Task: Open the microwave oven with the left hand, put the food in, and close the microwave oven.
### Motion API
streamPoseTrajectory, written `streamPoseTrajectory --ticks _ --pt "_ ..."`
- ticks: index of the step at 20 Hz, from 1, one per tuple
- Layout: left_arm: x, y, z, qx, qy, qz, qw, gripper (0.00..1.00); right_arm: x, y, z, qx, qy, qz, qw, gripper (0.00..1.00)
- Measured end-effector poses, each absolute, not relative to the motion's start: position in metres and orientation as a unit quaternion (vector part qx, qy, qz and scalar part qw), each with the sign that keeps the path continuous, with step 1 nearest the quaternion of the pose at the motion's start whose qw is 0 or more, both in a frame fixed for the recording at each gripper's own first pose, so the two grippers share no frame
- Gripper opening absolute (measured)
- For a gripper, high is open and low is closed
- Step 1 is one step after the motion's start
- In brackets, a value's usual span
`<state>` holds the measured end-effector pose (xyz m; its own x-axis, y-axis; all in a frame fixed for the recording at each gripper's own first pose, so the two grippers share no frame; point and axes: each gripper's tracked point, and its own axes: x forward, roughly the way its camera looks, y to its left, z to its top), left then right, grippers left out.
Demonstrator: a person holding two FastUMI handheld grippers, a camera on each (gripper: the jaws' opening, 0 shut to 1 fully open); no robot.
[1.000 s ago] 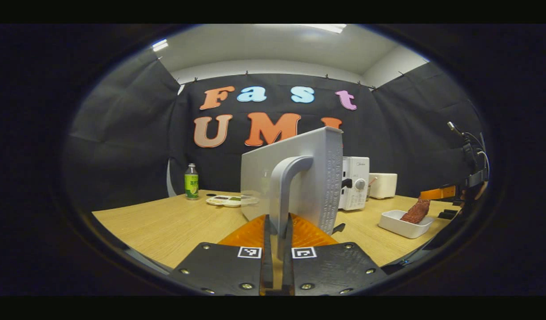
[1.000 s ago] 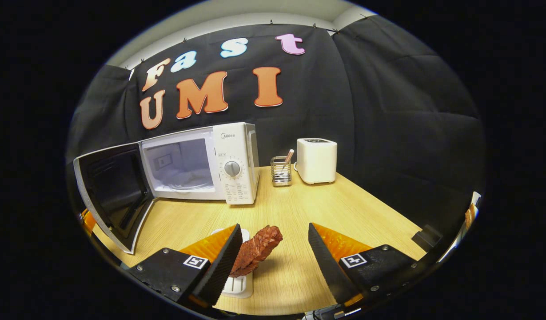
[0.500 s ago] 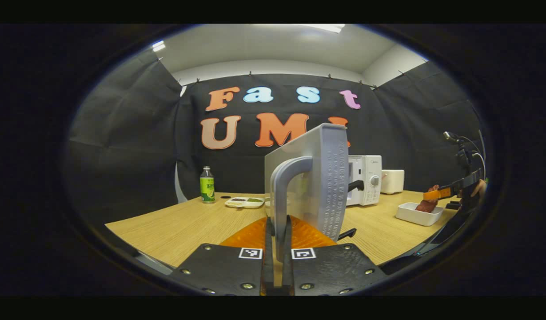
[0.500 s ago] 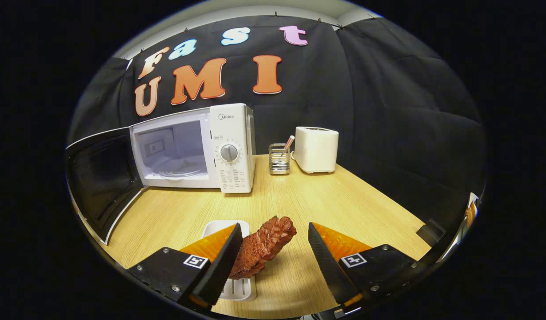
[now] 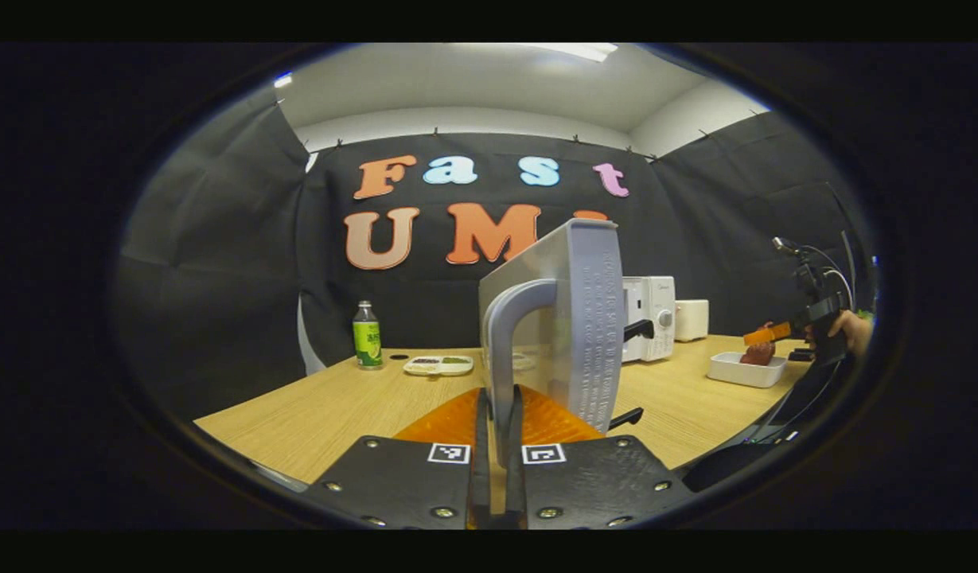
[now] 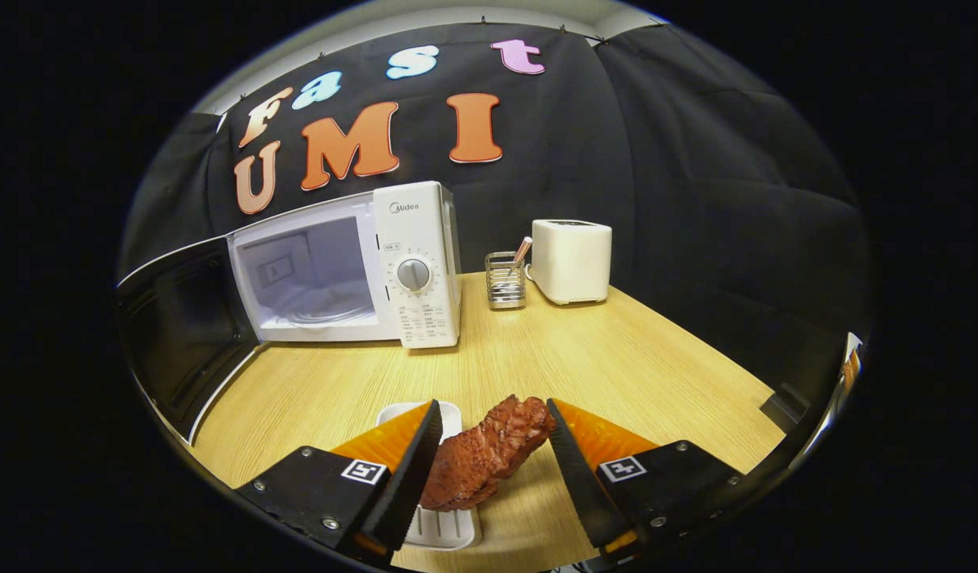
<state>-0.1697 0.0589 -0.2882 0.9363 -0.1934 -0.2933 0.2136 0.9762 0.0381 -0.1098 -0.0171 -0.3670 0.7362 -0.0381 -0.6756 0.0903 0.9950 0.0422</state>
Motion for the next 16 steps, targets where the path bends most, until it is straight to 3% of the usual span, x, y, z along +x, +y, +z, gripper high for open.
streamPoseTrajectory --ticks 2,4,7,8,10,13,16 --pt "-0.168 0.064 -0.288 0.034 0.146 -0.111 0.982 0.14 -0.11 -0.016 -0.368 0.038 0.364 -0.035 0.93 0.81" --pt "-0.167 0.073 -0.289 0.037 0.151 -0.109 0.982 0.17 -0.109 -0.02 -0.366 0.042 0.361 -0.045 0.931 0.79" --pt "-0.168 0.081 -0.285 0.049 0.152 -0.096 0.983 0.46 -0.108 -0.023 -0.364 0.073 0.358 -0.053 0.929 0.7" --pt "-0.168 0.079 -0.287 0.049 0.152 -0.094 0.983 0.65 -0.109 -0.023 -0.365 0.084 0.359 -0.053 0.928 0.65" --pt "-0.172 0.072 -0.282 0.062 0.146 -0.098 0.982 0.86 -0.112 -0.022 -0.365 0.106 0.364 -0.048 0.924 0.6" --pt "-0.177 0.073 -0.267 0.093 0.131 -0.091 0.983 0.86 -0.112 -0.023 -0.363 0.134 0.364 -0.041 0.921 0.55" --pt "-0.183 0.08 -0.256 0.104 0.125 -0.081 0.983 0.86 -0.112 -0.018 -0.36 0.17 0.365 -0.033 0.915 0.41"
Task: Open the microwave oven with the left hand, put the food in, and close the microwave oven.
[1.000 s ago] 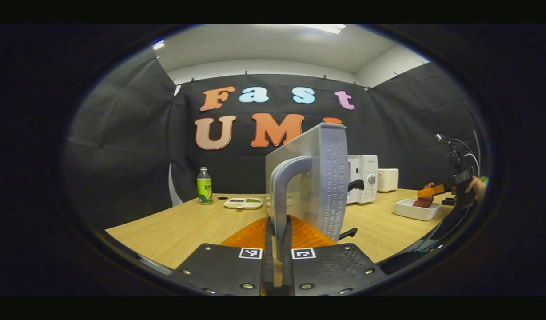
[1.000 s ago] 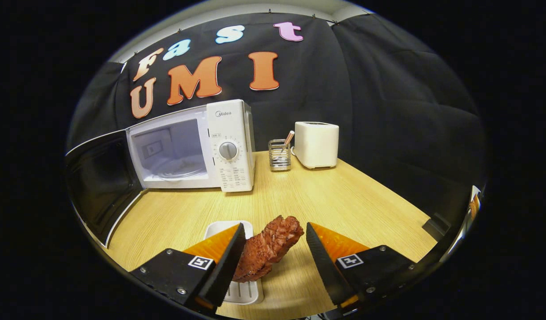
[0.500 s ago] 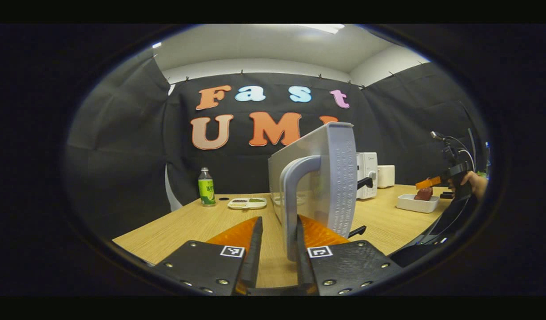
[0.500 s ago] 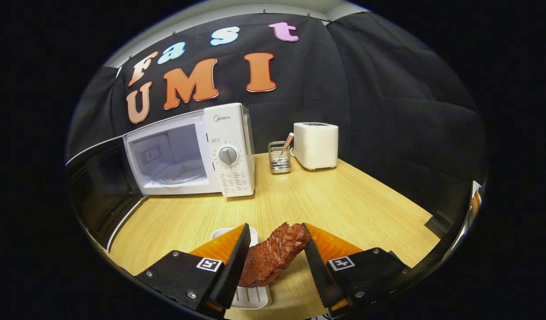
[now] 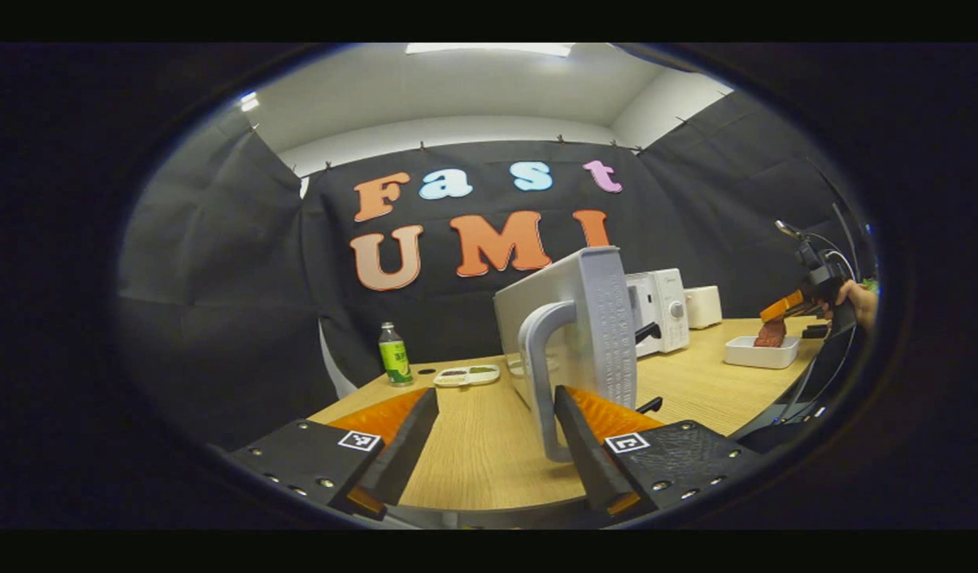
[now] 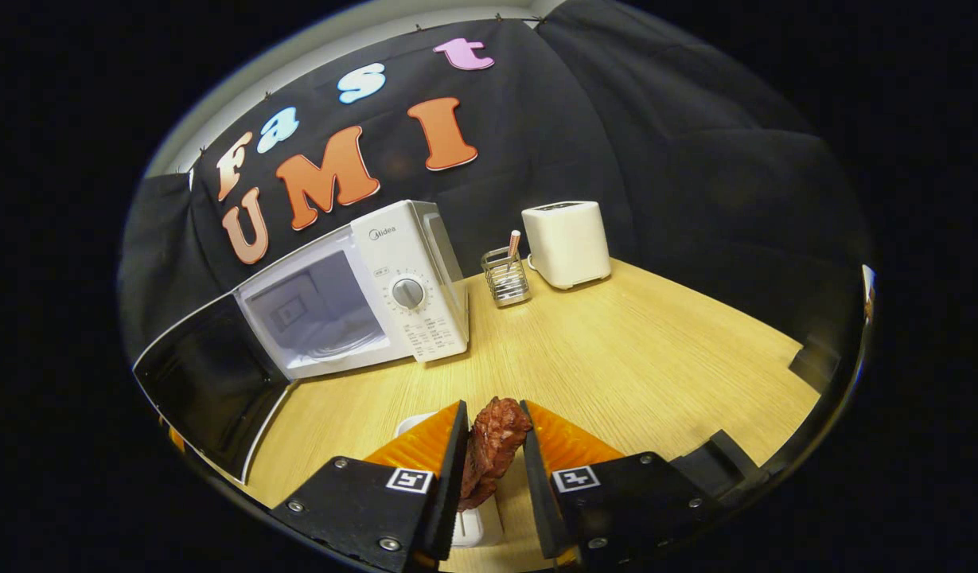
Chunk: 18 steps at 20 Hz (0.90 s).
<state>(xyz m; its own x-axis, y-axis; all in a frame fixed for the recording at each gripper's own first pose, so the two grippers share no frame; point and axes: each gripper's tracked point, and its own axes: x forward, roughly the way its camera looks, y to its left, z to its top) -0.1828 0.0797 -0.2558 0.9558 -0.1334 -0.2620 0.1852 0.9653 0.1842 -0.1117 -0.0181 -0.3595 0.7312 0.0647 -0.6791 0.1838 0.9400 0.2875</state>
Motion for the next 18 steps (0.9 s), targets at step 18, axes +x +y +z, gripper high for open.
streamPoseTrajectory --ticks 18 --pt "-0.169 0.148 -0.256 0.096 0.139 0.028 0.985 0.89 -0.058 0.042 -0.276 0.142 0.28 0.018 0.949 0.16"
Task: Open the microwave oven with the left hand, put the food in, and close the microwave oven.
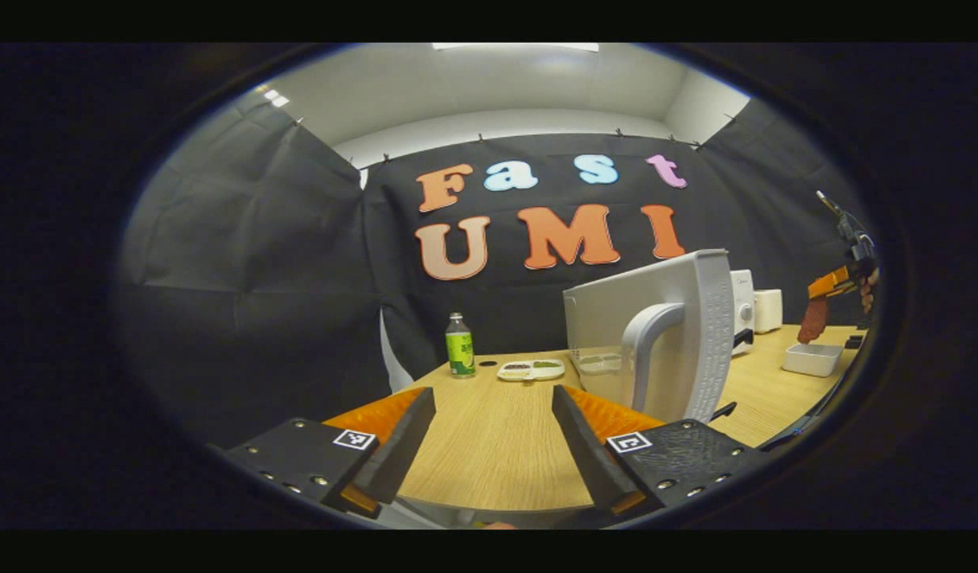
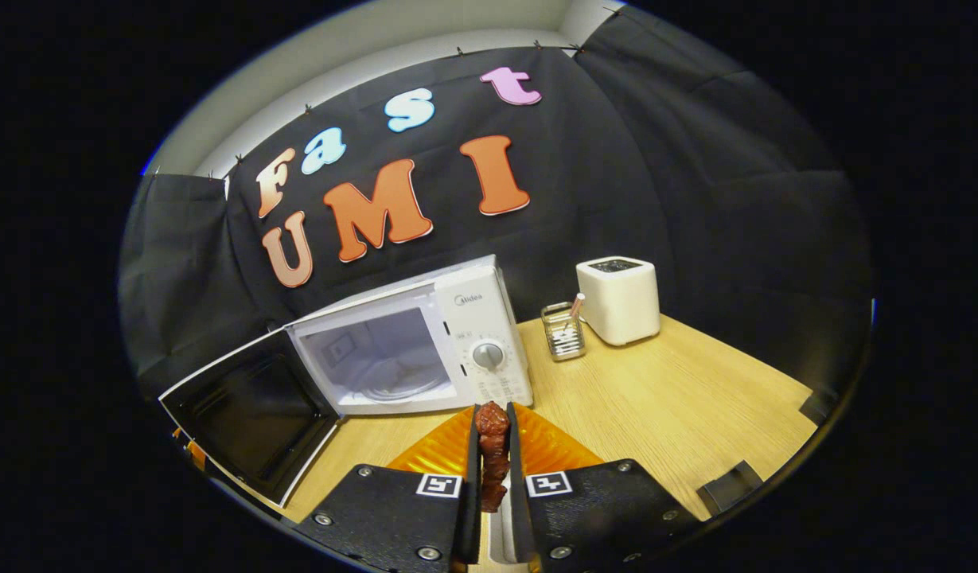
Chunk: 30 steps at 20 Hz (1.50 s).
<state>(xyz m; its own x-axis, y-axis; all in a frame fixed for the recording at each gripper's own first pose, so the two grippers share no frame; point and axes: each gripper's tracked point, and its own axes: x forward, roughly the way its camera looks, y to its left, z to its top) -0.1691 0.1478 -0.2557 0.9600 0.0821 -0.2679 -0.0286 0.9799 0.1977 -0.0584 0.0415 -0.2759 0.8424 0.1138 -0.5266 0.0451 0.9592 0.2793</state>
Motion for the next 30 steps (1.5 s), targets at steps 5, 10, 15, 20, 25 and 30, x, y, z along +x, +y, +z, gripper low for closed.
streamPoseTrajectory --ticks 5,10,15,20,25,30 --pt "-0.165 0.163 -0.267 0.095 0.148 0.033 0.984 0.89 -0.009 0.091 -0.258 0.148 0.242 0.041 0.958 0.16" --pt "-0.168 0.187 -0.277 0.069 0.15 0.062 0.984 0.91 0.034 0.162 -0.264 0.184 0.236 0.054 0.953 0.15" --pt "-0.18 0.208 -0.287 0.053 0.156 0.086 0.983 0.91 0.073 0.204 -0.292 0.221 0.242 0.036 0.944 0.16" --pt "-0.191 0.235 -0.301 0.058 0.171 0.12 0.976 0.89 0.098 0.238 -0.333 0.256 0.266 0.018 0.929 0.16" --pt "-0.197 0.249 -0.306 0.063 0.178 0.137 0.972 0.89 0.123 0.259 -0.36 0.292 0.263 -0.001 0.92 0.15" --pt "-0.192 0.254 -0.301 0.077 0.175 0.144 0.971 0.9 0.148 0.251 -0.377 0.318 0.232 -0.033 0.919 0.16"
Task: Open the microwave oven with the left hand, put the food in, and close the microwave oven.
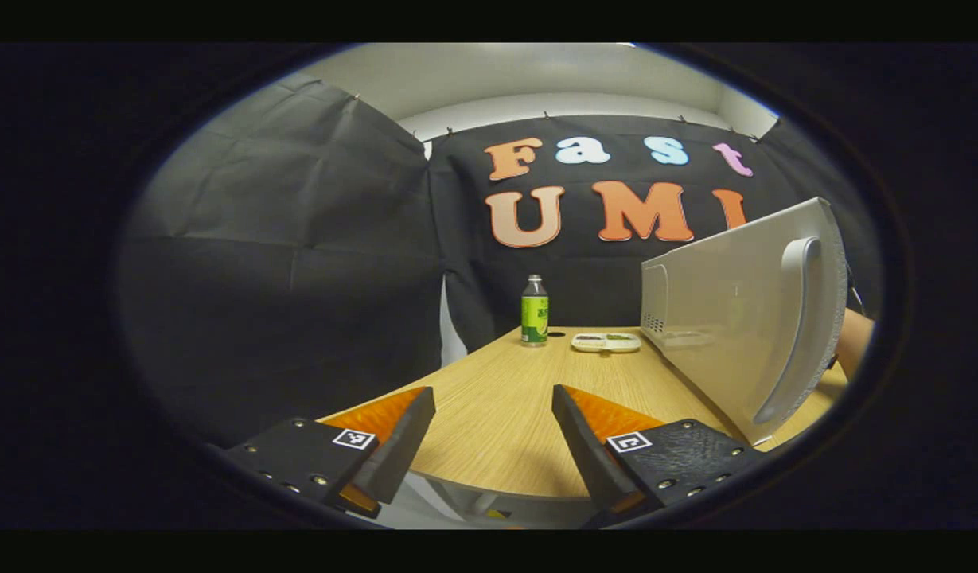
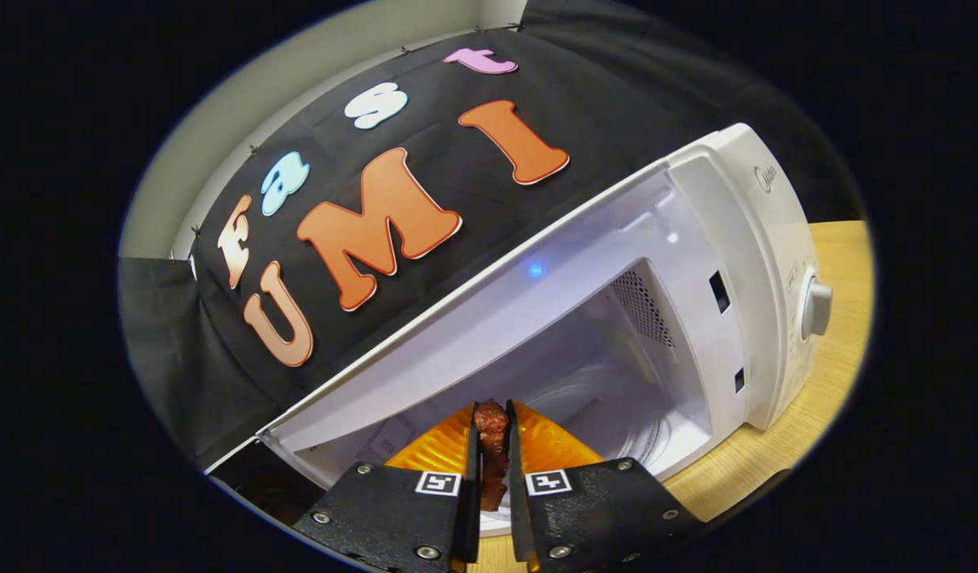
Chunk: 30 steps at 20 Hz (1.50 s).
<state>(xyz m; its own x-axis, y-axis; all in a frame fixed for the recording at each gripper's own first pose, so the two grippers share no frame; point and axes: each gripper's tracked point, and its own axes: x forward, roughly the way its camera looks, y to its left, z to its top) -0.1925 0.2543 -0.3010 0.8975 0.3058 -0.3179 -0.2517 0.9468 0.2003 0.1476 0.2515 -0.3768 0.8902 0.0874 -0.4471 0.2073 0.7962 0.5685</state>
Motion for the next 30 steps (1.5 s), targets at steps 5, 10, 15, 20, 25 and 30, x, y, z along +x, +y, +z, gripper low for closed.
streamPoseTrajectory --ticks 5,10,15,20,25,30 --pt "-0.188 0.25 -0.292 0.083 0.169 0.141 0.972 0.91 0.168 0.247 -0.388 0.316 0.203 -0.061 0.925 0.16" --pt "-0.192 0.247 -0.28 0.089 0.161 0.142 0.973 0.89 0.176 0.246 -0.411 0.319 0.206 -0.077 0.922 0.16" --pt "-0.194 0.244 -0.275 0.083 0.156 0.143 0.974 0.89 0.17 0.242 -0.417 0.272 0.215 -0.082 0.934 0.19" --pt "-0.191 0.23 -0.269 0.082 0.145 0.126 0.978 0.91 0.158 0.221 -0.436 0.219 0.261 -0.08 0.937 0.37" --pt "-0.187 0.216 -0.269 0.066 0.144 0.117 0.98 0.89 0.158 0.205 -0.42 0.19 0.251 -0.066 0.947 0.58" --pt "-0.175 0.185 -0.272 0.057 0.153 0.08 0.983 0.91 0.136 0.203 -0.397 0.15 0.249 -0.034 0.956 0.7"
